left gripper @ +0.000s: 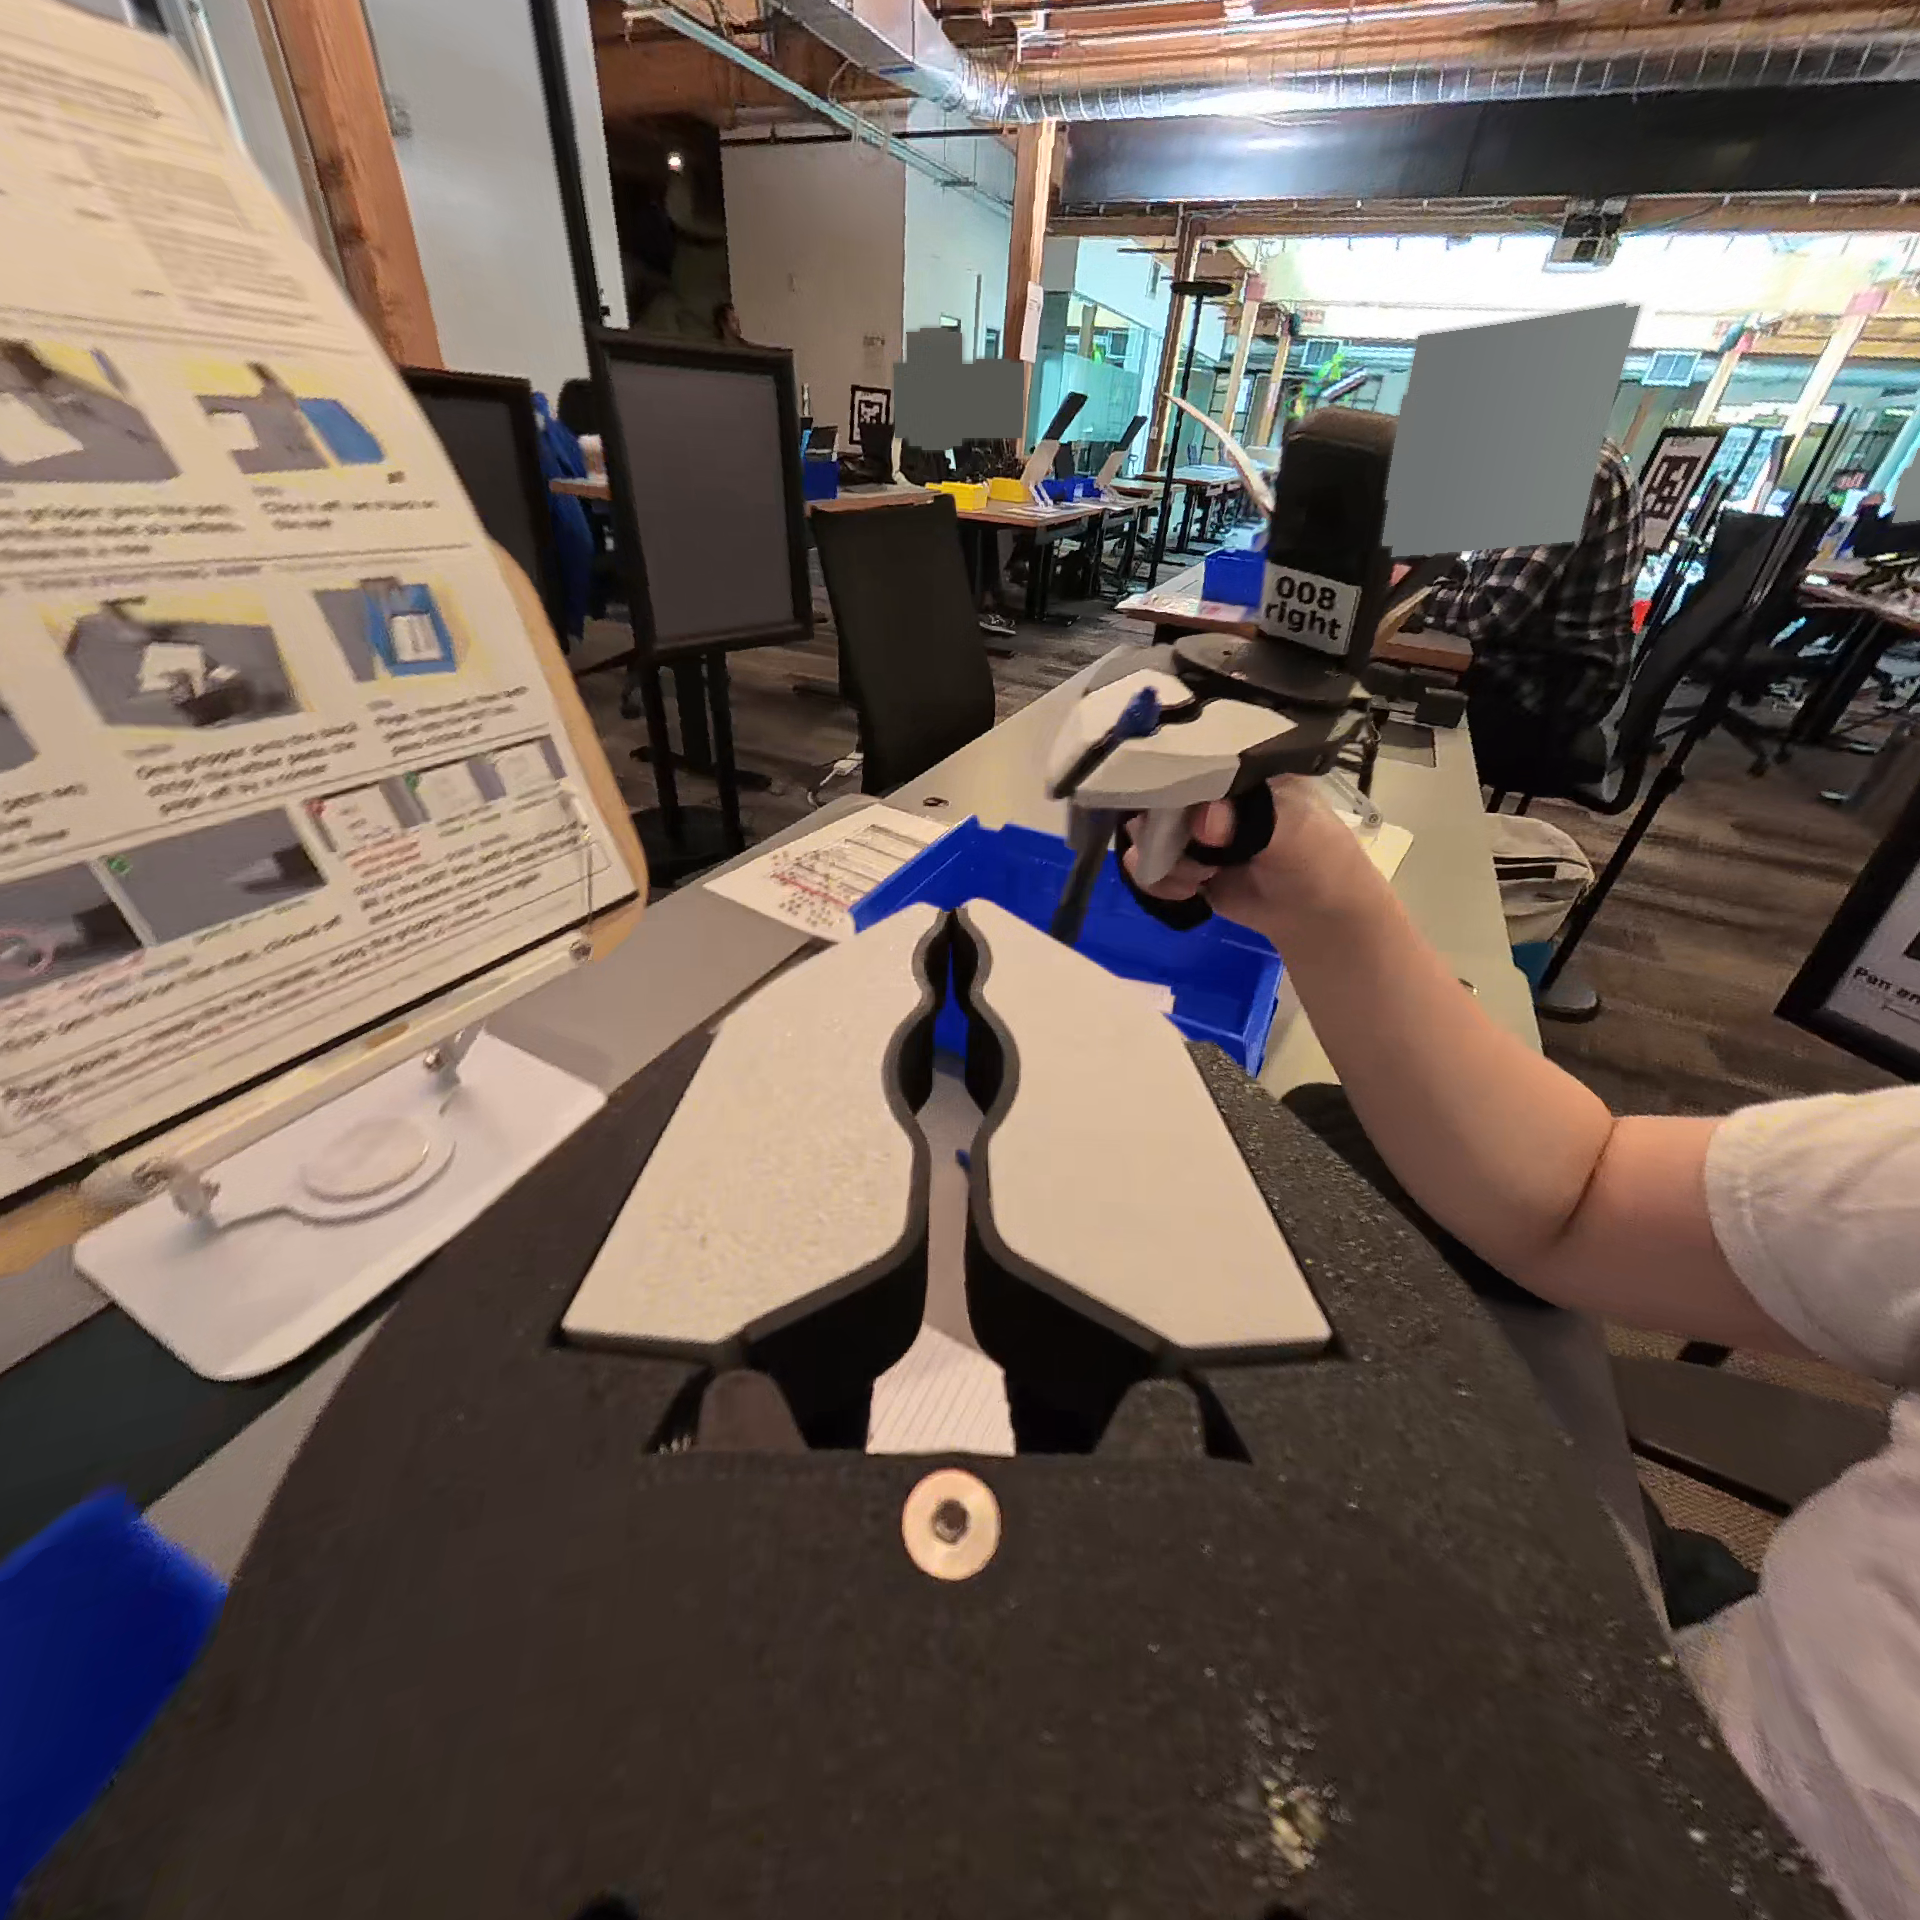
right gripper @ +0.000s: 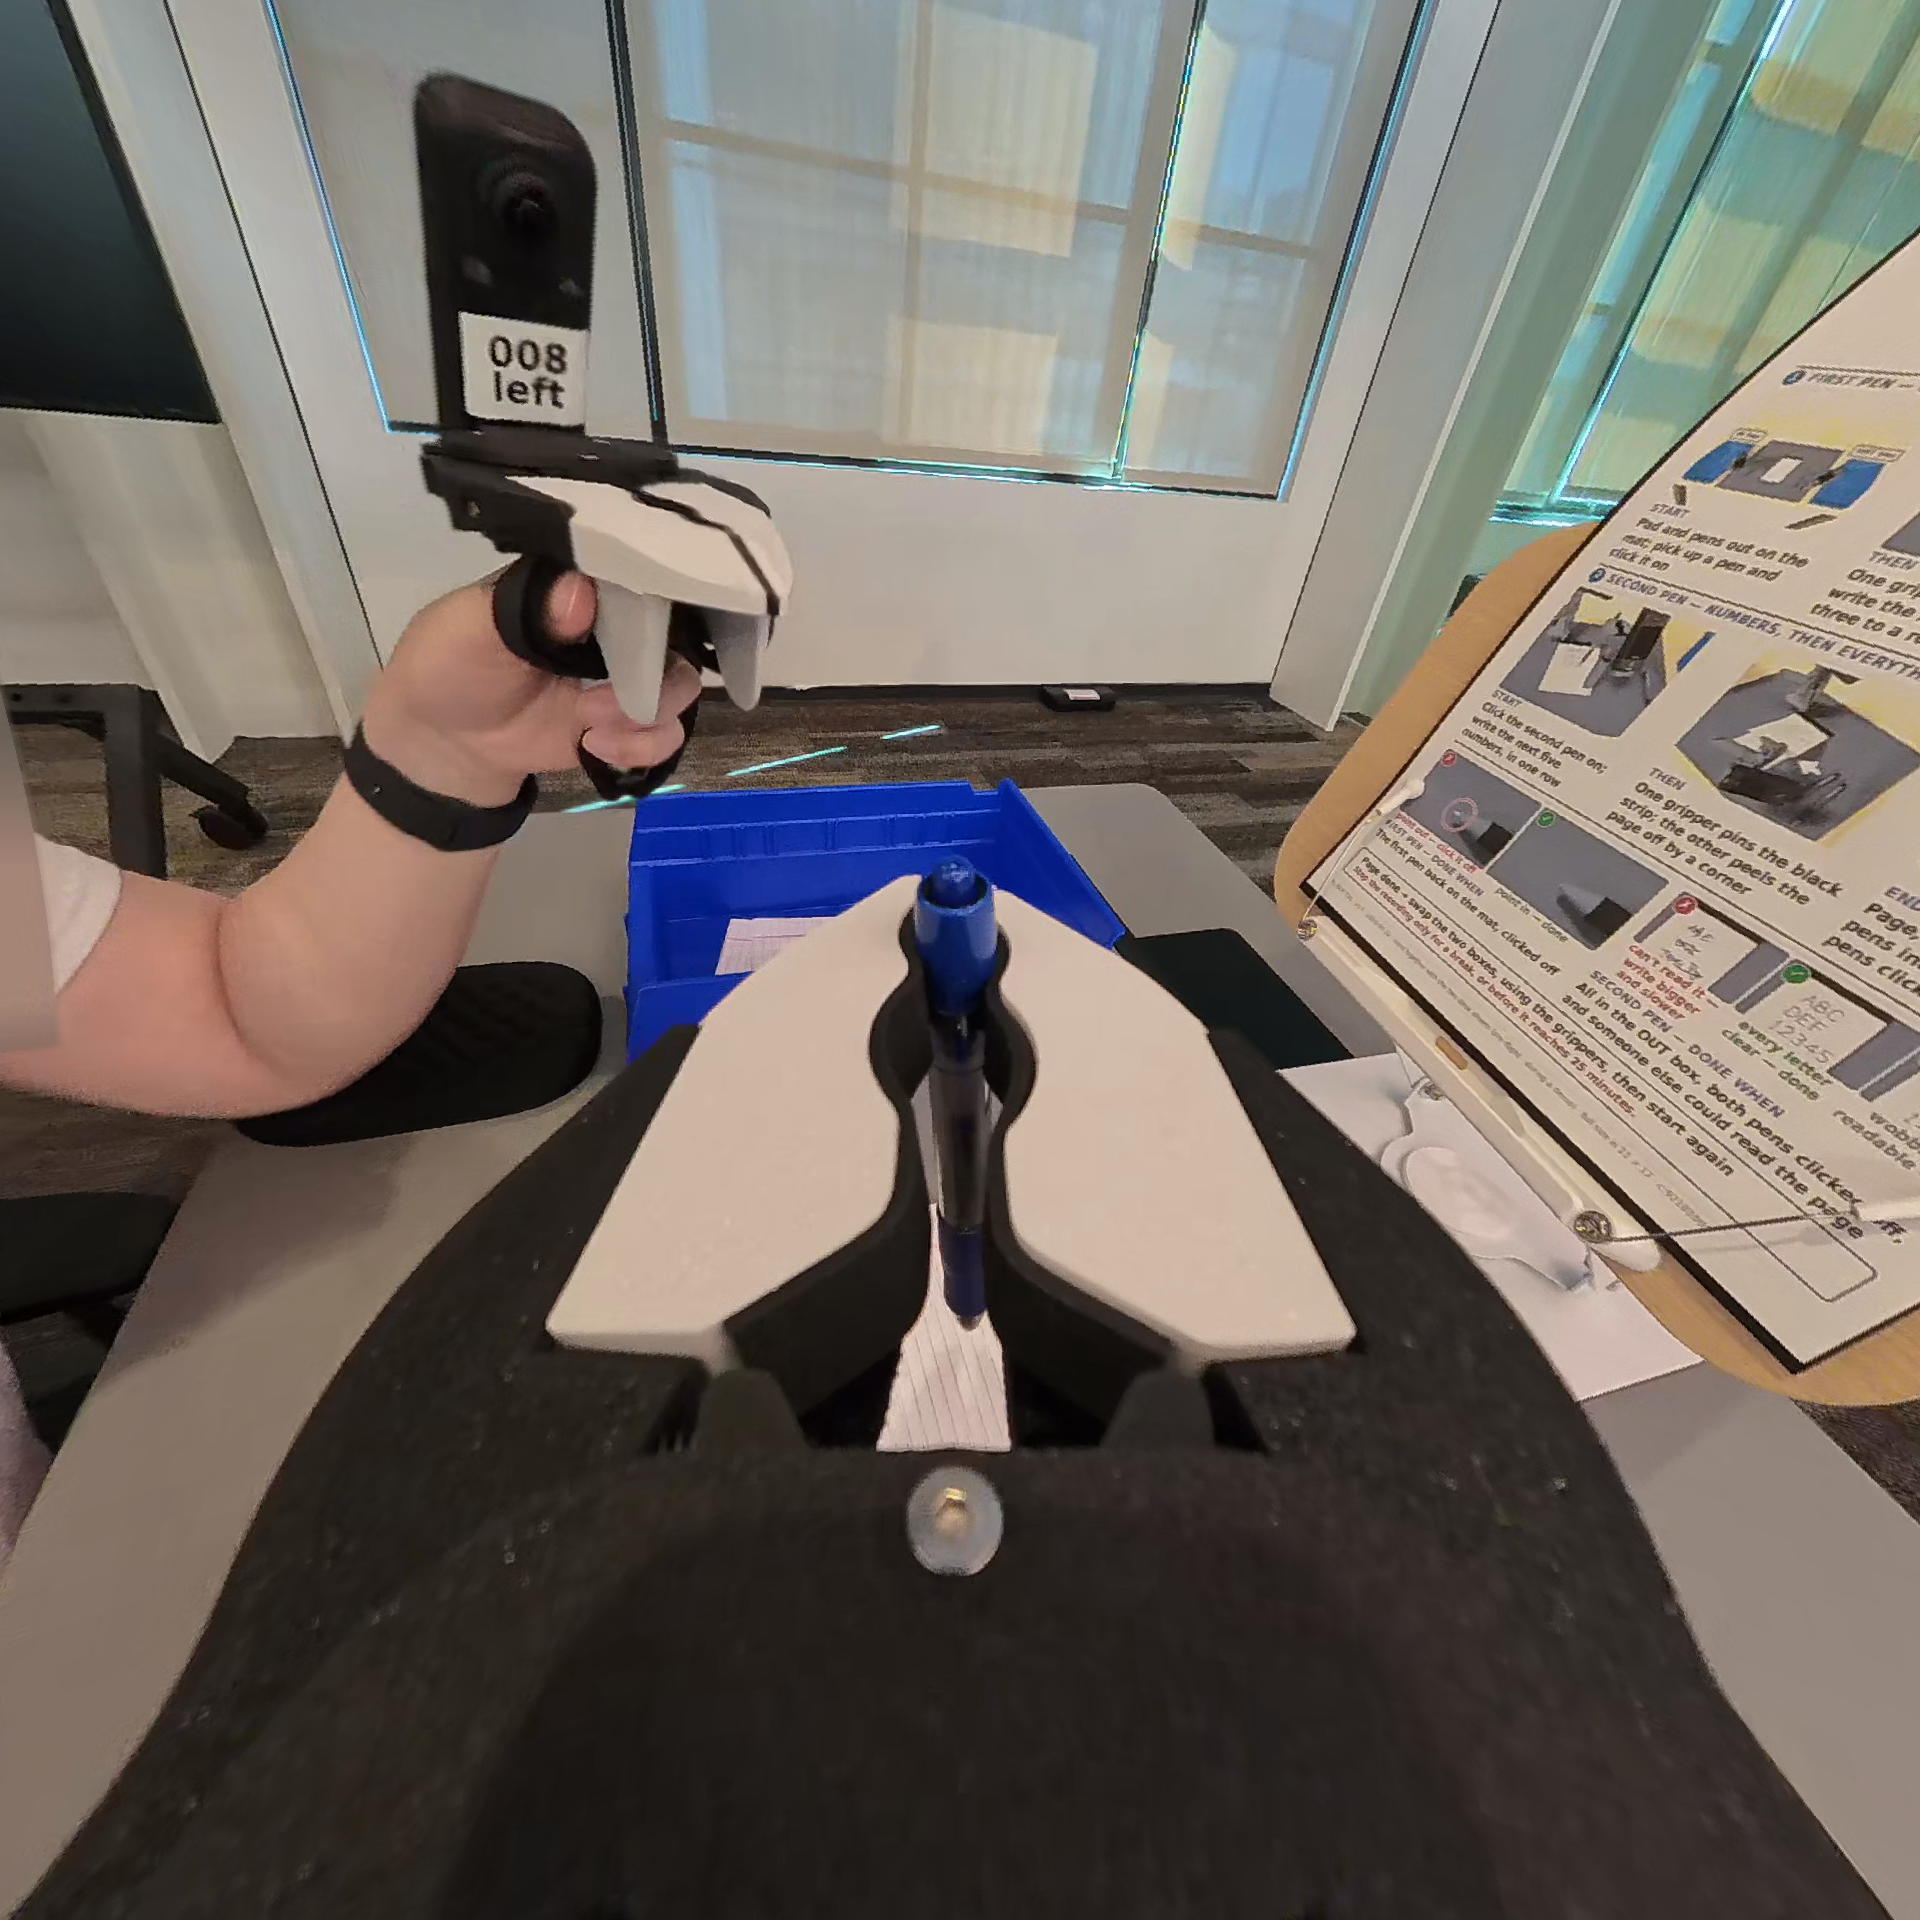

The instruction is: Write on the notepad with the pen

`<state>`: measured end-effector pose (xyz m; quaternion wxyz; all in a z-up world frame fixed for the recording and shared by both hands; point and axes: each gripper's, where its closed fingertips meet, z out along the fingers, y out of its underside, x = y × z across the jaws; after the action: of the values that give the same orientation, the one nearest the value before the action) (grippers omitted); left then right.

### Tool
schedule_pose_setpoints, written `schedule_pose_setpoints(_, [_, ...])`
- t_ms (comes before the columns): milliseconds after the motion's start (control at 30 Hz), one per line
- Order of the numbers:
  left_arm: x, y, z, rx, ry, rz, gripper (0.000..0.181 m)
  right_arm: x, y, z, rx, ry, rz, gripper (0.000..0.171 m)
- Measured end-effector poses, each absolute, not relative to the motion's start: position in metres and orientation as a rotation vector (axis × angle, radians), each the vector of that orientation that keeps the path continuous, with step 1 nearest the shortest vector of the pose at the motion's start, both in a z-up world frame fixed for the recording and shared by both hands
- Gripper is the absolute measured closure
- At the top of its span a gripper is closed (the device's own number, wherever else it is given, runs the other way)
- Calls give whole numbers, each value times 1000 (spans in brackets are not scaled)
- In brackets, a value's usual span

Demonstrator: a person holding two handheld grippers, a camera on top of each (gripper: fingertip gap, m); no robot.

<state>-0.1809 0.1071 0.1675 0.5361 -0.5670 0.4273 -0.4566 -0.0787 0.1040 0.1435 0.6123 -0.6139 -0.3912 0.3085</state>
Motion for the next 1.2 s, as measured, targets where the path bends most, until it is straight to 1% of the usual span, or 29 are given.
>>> schedule_pose_setpoints(267, [-251, 144, 162, -1433, 867, -1057, 181, -70, 113, 131, -1398, -843, 732, 167])
schedule_pose_setpoints(467, [-274, 151, 182, -1366, 755, -1036, 181, -73, 114, 131, -1353, -844, 737, 167])
schedule_pose_setpoints(667, [-273, 151, 177, -1396, 765, -1025, 181, -70, 117, 126, -1352, -820, 741, 167])
schedule_pose_setpoints(867, [-266, 143, 185, -1343, 756, -1144, 181, -66, 119, 125, -1350, -813, 705, 167])
schedule_pose_setpoints(1200, [-261, 151, 178, -1377, 756, -1117, 181, -64, 126, 117, -1389, -846, 591, 167])
